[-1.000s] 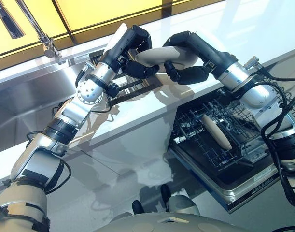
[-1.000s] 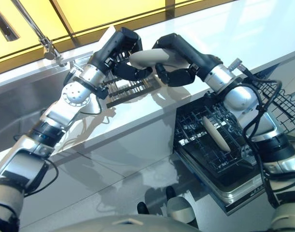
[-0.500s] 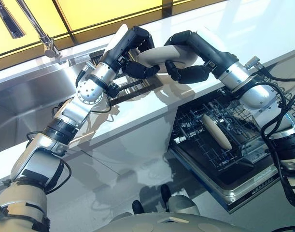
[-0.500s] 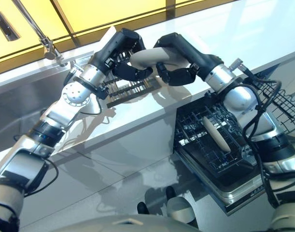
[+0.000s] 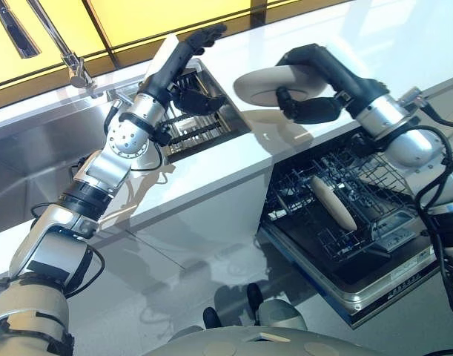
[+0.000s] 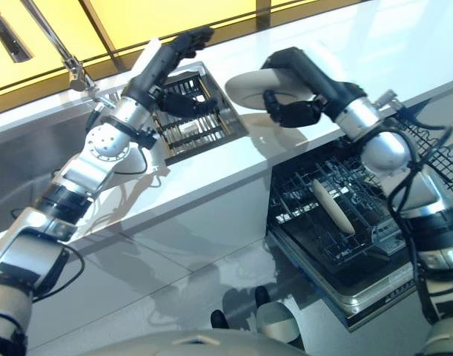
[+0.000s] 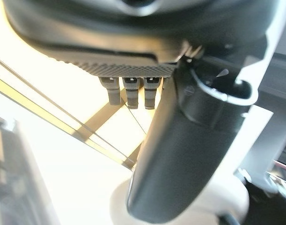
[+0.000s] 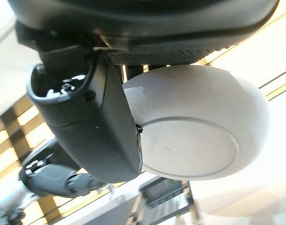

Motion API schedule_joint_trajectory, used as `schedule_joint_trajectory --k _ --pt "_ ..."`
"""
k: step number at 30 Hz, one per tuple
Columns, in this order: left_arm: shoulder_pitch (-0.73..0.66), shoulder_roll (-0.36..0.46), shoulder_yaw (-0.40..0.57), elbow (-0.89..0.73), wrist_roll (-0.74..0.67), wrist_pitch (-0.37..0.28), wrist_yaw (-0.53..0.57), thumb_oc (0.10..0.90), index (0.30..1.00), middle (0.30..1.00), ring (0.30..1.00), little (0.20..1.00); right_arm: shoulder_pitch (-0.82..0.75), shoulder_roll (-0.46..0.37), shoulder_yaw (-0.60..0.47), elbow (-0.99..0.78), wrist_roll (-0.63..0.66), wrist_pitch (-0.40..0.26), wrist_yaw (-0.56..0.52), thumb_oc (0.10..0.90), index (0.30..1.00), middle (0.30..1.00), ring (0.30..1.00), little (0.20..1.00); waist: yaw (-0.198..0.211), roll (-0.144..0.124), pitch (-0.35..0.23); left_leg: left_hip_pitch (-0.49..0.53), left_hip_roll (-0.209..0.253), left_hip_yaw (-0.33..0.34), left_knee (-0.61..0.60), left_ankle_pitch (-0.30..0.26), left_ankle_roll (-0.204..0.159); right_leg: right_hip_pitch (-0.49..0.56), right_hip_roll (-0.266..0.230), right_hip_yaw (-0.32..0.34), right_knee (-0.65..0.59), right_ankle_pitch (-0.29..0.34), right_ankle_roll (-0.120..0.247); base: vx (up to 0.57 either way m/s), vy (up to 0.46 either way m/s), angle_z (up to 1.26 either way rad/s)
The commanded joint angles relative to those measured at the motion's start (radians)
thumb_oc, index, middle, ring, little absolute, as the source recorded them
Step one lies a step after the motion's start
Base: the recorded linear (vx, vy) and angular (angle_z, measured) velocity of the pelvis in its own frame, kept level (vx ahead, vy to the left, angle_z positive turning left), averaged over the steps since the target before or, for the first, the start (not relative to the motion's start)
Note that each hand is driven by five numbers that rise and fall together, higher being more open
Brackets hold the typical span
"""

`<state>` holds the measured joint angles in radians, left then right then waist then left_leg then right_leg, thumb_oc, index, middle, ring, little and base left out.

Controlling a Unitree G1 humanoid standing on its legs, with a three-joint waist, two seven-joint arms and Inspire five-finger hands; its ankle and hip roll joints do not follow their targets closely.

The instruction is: Pick up plates and place into dishwasher.

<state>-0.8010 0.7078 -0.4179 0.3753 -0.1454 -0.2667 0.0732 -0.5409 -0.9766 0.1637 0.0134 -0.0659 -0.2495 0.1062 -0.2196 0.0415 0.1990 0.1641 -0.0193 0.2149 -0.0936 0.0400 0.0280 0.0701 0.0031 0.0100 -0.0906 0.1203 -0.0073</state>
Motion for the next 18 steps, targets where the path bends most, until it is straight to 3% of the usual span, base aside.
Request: schedule_joint_trajectory --k 1,8,18 --pt "-0.013 0.064 0.088 0.058 -0.019 -0.065 0.061 0.8 0.9 0.9 0.9 0.9 -0.009 -0.051 -0.135 0.032 -0.001 -0.081 -0.128 0.1 0.3 0.3 0.3 0.2 0.001 -0.021 -0.166 0.005 0.002 -0.039 0.028 -0.102 -0.018 0.0 0.034 0.013 0.09 -0.127 0.095 0.0 0.0 0.0" --pt "0.089 0.104 0.179 0.041 -0.059 -0.078 0.037 0.8 0.9 0.9 0.9 0.9 0.187 -0.115 -0.309 0.081 -0.051 -0.089 -0.187 0.1 0.3 0.3 0.3 0.2 -0.018 -0.027 -0.165 0.007 0.006 -0.033 0.022 -0.1 -0.02 -0.004 0.037 0.017 0.089 -0.125 0.098 0.01 -0.005 -0.01" --pt "0.239 0.117 0.259 -0.147 -0.086 -0.023 0.032 0.8 0.9 0.9 0.9 0.9 0.507 -0.1 -0.569 0.18 -0.167 -0.007 -0.343 0.1 0.3 0.3 0.3 0.2 -0.036 -0.024 -0.14 0.012 0.011 -0.031 0.023 -0.1 -0.02 -0.007 0.04 0.013 0.105 -0.131 0.098 0.0 -0.003 0.0"
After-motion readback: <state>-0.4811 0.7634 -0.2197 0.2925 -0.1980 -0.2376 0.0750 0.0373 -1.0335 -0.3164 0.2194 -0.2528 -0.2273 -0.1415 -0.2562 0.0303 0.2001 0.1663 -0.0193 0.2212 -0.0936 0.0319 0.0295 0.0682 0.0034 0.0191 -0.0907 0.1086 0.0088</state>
